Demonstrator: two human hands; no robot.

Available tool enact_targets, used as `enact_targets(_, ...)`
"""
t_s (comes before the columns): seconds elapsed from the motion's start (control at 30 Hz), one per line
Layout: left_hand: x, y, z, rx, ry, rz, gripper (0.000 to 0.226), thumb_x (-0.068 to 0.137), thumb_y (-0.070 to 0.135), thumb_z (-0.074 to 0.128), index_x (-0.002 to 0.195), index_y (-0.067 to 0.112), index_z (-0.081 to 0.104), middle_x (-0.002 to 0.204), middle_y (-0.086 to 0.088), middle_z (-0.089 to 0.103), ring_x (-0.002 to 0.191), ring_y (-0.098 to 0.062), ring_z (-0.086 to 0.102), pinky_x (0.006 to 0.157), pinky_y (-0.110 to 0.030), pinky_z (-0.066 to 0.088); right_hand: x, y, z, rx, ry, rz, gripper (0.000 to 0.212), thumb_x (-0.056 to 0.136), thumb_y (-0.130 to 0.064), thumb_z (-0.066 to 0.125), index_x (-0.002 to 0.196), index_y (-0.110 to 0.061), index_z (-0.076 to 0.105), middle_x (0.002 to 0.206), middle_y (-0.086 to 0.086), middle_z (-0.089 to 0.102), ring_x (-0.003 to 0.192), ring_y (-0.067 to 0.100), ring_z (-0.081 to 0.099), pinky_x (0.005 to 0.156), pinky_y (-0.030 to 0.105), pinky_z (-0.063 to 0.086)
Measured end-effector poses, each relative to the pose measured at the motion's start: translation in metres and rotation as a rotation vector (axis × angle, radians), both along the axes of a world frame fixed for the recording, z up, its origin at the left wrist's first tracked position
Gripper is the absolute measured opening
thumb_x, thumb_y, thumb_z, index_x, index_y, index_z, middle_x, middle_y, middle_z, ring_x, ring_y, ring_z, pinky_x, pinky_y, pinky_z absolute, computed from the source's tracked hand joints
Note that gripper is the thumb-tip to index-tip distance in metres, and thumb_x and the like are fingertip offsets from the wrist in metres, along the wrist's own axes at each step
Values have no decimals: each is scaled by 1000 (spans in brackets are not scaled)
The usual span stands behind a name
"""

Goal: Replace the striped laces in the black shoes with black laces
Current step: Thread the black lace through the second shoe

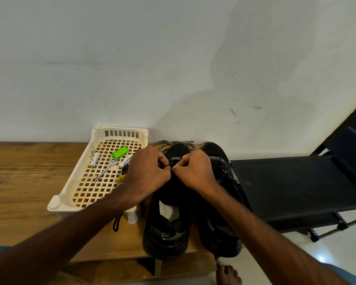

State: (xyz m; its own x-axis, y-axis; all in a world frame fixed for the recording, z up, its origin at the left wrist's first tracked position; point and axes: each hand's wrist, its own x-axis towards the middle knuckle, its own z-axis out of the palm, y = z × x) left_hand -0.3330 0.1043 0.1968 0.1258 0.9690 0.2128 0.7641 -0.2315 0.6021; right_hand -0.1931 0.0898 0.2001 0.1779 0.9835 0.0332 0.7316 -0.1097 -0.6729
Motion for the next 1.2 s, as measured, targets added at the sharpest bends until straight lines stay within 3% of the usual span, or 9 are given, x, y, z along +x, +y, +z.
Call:
enact_targets(0.13, 2, 0, 0, 7, 18, 17, 9, 79, 23, 79, 87, 21, 81, 77, 6, 75, 64, -2, 60, 63, -15, 41, -2, 1, 0, -21, 23, -32, 16, 77, -9, 72, 66, -1, 77, 67, 16, 73, 73, 21, 74, 68, 24, 55)
enact_targets(0.3, 2, 1, 3, -24, 37, 28, 5, 77, 20, 76, 80, 19, 80, 73, 4, 72, 67, -9, 64, 69, -25, 52, -2, 0, 2, -29, 35, -32, 15, 79, -11, 72, 70, -1, 79, 73, 17, 75, 82, 25, 74, 72, 30, 58)
enact_targets(0.4, 4, 1, 5, -30, 47, 39, 5, 78, 21, 75, 79, 18, 78, 72, 3, 71, 69, -11, 66, 73, -31, 58, 1, -1, 4, -45, 56, -6, 12, 80, -9, 72, 80, -9, 84, 78, 4, 77, 71, 8, 68, 55, 5, 46)
enact_targets(0.5, 4, 1, 4, -30, 56, 19, 5, 79, 21, 74, 79, 17, 78, 71, 2, 71, 67, -10, 65, 74, -32, 59, 1, -4, 3, -30, 56, 15, 12, 81, -7, 73, 81, -11, 84, 85, 1, 77, 63, -9, 51, 53, -6, 33)
enact_targets(0.73, 1, 1, 1, -21, 14, 20, 3, 77, 21, 77, 76, 23, 79, 69, 9, 71, 62, -1, 60, 66, -21, 47, 0, -4, -1, -3, 83, -23, 8, 81, -14, 76, 82, -13, 84, 79, 2, 77, 78, 2, 65, 57, 2, 35)
enact_targets(0.87, 4, 0, -1, 0, 18, 36, 1, 77, 23, 77, 76, 24, 78, 69, 8, 70, 63, -3, 61, 68, -22, 47, -1, -3, 1, -27, 101, -52, 11, 79, -13, 74, 72, -12, 82, 76, 2, 76, 63, -6, 54, 51, 1, 32)
enact_targets(1.0, 5, 0, 0, -11, 27, 44, 3, 78, 25, 78, 78, 22, 77, 69, 8, 68, 65, -5, 61, 68, -23, 47, 0, -2, 2, -21, 99, -54, 21, 78, -12, 72, 56, -13, 73, 57, 0, 63, 56, 4, 56, 54, 16, 40)
enact_targets(1.1, 4, -1, 1, -10, 26, 45, 2, 79, 24, 77, 78, 22, 77, 69, 8, 68, 66, -5, 61, 69, -24, 47, 1, -1, 1, -19, 92, -40, 9, 79, -14, 75, 75, -13, 83, 74, 1, 75, 68, 2, 61, 50, 2, 35)
enact_targets(1.2, 5, -3, 3, -28, -6, 50, 1, 79, 22, 77, 80, 22, 78, 72, 7, 69, 68, -7, 63, 74, -31, 56, 2, -2, -2, 2, 72, -4, 9, 78, -11, 75, 76, -11, 83, 77, 2, 75, 67, -2, 56, 50, -2, 34)
